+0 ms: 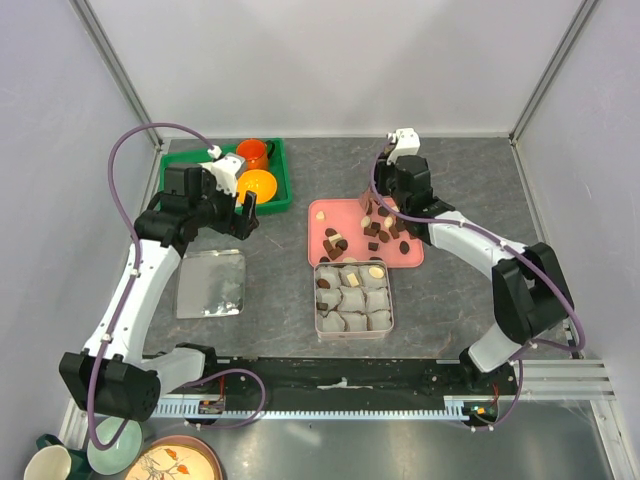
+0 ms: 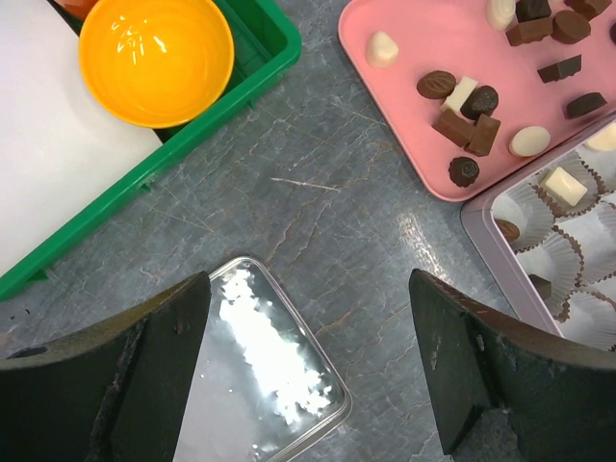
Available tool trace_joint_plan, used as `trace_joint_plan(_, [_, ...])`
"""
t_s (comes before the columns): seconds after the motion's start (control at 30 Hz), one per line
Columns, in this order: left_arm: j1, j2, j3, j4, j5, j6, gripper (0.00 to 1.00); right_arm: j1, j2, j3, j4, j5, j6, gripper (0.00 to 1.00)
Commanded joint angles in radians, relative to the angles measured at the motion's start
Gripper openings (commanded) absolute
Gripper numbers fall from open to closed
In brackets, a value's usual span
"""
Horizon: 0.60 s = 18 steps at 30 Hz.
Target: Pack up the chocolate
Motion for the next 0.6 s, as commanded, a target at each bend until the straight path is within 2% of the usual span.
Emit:
trace_joint_plan(0.0, [0.005, -0.028, -0.006, 0.032, -0.009, 0.042, 0.91, 0.001, 0.015, 0.040, 0.058, -0.015, 0.018, 0.50])
trace_joint_plan(0.57, [0.005, -0.039, -0.008, 0.033, -0.010, 0.043, 0.91, 0.000, 0.125, 0.093, 0.063, -0.028, 0.007, 0.46])
